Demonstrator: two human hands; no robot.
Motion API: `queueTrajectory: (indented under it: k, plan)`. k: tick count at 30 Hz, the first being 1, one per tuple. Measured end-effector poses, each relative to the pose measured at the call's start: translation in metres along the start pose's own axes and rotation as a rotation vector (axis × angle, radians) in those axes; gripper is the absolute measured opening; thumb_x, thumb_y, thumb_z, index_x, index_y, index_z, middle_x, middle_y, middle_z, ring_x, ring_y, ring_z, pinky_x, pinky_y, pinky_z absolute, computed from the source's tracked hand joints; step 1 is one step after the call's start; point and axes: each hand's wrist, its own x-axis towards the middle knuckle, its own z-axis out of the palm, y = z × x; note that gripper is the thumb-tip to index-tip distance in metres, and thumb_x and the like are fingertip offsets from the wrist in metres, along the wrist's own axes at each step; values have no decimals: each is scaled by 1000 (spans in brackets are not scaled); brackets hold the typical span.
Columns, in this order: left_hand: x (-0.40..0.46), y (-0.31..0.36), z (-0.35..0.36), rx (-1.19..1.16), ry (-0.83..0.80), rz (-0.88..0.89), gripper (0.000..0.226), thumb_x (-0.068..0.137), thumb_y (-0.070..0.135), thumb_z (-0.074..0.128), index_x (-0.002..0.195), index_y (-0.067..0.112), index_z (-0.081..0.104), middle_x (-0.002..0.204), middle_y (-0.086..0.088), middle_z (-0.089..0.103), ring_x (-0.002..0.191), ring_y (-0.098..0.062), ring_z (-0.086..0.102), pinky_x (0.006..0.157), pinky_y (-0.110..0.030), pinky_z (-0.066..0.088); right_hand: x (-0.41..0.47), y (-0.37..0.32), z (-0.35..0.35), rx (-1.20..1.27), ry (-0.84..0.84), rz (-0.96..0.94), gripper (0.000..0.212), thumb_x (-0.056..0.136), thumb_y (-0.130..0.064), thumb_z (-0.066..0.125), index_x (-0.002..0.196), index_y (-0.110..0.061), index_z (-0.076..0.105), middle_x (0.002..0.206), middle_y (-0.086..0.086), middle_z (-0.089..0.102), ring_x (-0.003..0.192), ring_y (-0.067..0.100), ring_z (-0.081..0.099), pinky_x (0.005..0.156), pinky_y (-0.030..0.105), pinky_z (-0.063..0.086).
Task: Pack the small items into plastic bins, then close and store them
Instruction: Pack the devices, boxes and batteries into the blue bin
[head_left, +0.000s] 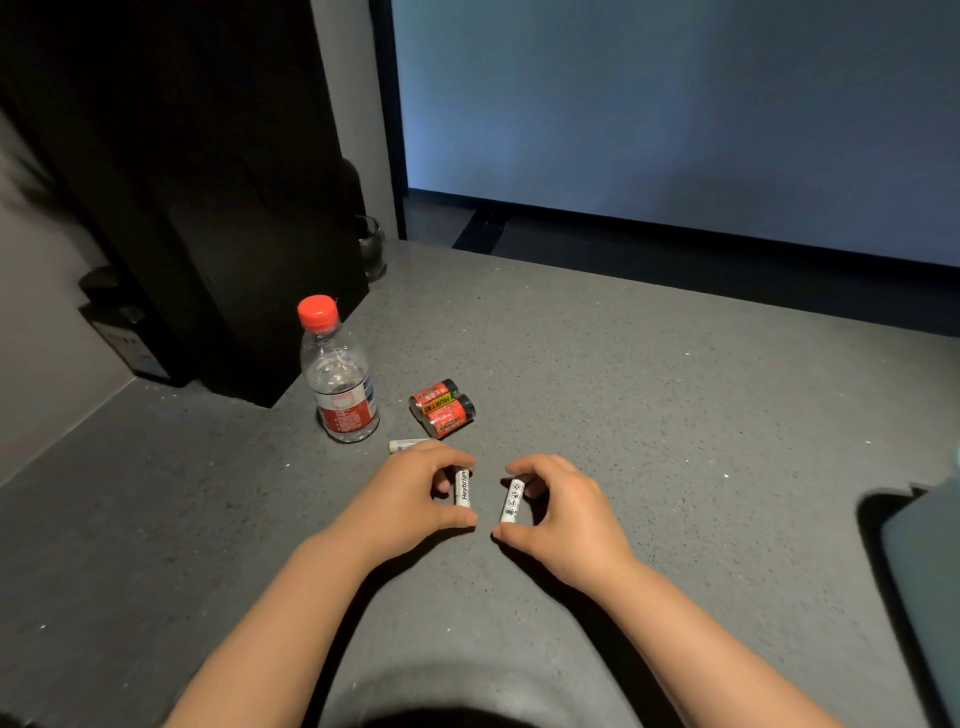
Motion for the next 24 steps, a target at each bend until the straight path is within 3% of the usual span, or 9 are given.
queueTrajectory:
  k: [4, 7, 17, 21, 24]
  plan:
    - [-10, 45, 17, -157, 162, 36, 53, 64, 22, 86, 112, 24, 65, 103, 12, 57, 80, -1, 58, 63, -8, 41, -28, 7, -40, 107, 102, 49, 51, 58, -20, 85, 103, -33, 62, 88, -13, 57, 78, 0, 57, 62, 9, 39]
    - [-14, 86, 36, -245, 199, 96, 49, 63, 14, 86, 107, 25, 66, 101, 13, 58, 78, -1, 58, 62, -12, 44, -62, 15, -79, 187, 185, 80, 49, 59, -12, 84, 99, -32, 63, 91, -11, 58, 76, 2, 58, 60, 10, 43]
    - [-5, 241, 132, -306, 101, 376, 50, 62, 15, 87, 104, 31, 67, 103, 15, 61, 81, -1, 60, 65, -10, 44, -198, 64, -206, 131, 456, 152, 47, 61, -15, 81, 103, -29, 63, 99, -13, 58, 82, 6, 61, 67, 15, 47]
    - [-6, 299, 176, -330, 45, 471, 50, 62, 17, 87, 106, 29, 67, 102, 14, 62, 80, -3, 60, 68, -18, 46, -243, 97, -251, 59, 559, 213, 47, 61, -17, 82, 101, -32, 63, 98, -12, 61, 81, 5, 60, 68, 15, 48]
    - [-8, 328, 200, -319, 12, 507, 50, 62, 17, 87, 107, 25, 67, 101, 15, 62, 81, -2, 60, 71, -8, 42, -268, 127, -281, -2, 545, 316, 45, 62, -24, 83, 100, -36, 62, 102, -18, 59, 81, 3, 59, 70, 18, 49]
